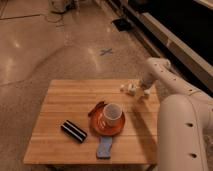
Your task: Stand the bottle upright
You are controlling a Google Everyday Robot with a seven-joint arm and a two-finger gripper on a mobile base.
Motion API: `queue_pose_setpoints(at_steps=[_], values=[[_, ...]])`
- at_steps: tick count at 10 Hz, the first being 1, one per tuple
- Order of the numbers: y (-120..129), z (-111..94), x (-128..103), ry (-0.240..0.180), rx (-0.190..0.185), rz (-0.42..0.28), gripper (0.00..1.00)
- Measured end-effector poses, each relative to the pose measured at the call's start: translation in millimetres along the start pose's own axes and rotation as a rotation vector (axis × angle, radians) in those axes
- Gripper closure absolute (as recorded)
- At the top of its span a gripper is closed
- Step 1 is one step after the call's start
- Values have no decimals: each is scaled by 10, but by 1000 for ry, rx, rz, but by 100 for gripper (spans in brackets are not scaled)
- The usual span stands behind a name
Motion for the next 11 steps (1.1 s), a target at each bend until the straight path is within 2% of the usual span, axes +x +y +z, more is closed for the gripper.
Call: queue_pose_setpoints(at_steps=[2,4,6,8,10,11], values=[[-95,-20,-44,3,23,5,20],[-104,-21,-107,-22,17,24,20],[64,47,-130,-86,-40,50,20],[232,135,-30,-148,-100,79,20],[321,183,140,-184,-140,92,22],[338,199,199,-195,-153,91,27]])
